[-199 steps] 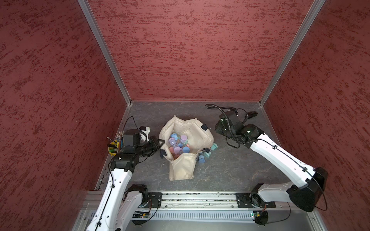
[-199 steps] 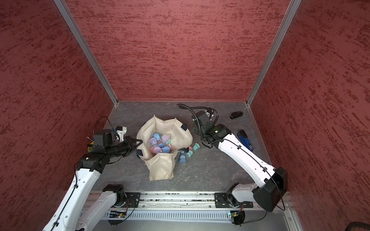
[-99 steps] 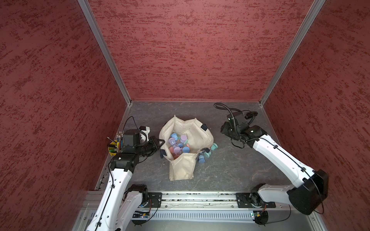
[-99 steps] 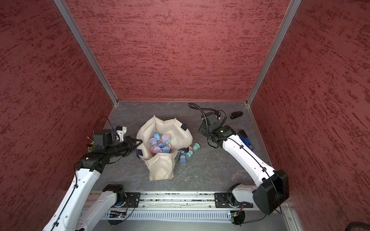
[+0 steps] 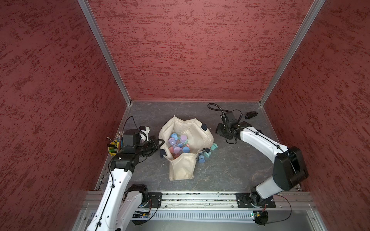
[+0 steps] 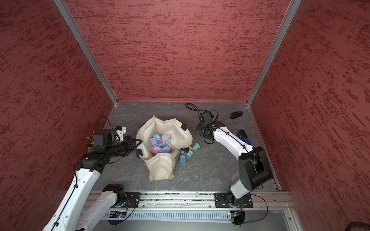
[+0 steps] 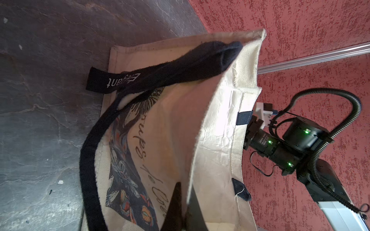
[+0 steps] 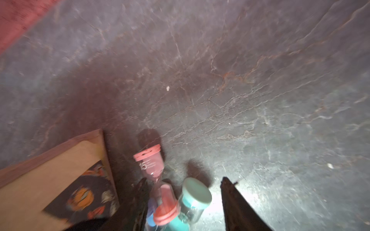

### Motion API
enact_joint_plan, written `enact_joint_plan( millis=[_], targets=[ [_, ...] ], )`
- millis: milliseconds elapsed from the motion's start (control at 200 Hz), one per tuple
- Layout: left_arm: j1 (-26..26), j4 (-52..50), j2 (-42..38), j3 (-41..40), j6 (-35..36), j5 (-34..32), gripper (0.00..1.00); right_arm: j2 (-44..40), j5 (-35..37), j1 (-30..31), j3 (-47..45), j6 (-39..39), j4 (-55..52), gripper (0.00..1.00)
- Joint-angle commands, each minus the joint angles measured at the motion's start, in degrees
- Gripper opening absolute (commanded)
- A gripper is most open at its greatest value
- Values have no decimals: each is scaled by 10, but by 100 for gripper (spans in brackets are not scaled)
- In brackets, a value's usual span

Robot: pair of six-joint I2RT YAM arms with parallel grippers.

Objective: Put the hourglass into the canvas bag
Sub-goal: Pick up the hourglass from the center of the board.

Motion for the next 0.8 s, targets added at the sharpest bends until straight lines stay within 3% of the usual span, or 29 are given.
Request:
enact_joint_plan(
  millis=[0,416,797],
  targets=[
    [3,1,-4,14,9,-4,0,27,-50,-5,24,-22,37,61],
    [3,5,-6,5,9,-2,0,91,-146,-1,30,-48,83,66],
    [5,6,-9,0,10,1,0,152,-149,27,70,-61,65,68]
  ],
)
